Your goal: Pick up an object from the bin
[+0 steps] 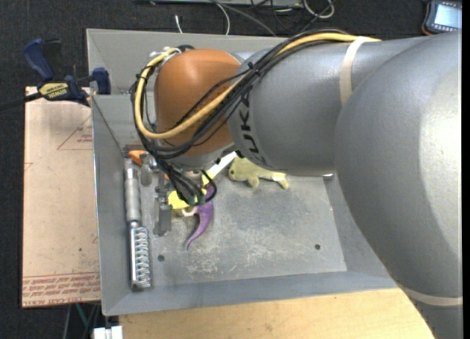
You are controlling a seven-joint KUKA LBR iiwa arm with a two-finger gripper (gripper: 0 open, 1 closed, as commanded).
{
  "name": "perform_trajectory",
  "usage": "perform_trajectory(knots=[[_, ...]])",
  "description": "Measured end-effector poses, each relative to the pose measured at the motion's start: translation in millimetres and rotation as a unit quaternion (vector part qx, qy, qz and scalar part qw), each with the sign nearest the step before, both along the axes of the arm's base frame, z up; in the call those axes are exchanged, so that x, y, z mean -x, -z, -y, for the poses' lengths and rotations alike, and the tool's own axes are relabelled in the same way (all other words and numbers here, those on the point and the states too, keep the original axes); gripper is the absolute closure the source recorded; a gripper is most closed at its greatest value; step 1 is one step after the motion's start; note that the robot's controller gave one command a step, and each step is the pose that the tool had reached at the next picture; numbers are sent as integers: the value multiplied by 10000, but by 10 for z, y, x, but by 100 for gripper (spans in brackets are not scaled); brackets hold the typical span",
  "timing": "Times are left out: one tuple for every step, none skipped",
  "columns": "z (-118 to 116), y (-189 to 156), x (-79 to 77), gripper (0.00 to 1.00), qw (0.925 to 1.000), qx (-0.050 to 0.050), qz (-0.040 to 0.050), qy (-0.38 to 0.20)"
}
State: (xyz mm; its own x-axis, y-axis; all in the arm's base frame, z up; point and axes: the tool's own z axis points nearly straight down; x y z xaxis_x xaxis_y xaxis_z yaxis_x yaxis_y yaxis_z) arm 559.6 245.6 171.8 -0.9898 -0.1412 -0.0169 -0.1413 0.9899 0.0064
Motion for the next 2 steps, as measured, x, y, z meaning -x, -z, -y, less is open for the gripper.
perform_trajectory(knots=[[-18,755,254,0,9960,24,-40,-897],[65,900,478,0,9972,5,32,-747]])
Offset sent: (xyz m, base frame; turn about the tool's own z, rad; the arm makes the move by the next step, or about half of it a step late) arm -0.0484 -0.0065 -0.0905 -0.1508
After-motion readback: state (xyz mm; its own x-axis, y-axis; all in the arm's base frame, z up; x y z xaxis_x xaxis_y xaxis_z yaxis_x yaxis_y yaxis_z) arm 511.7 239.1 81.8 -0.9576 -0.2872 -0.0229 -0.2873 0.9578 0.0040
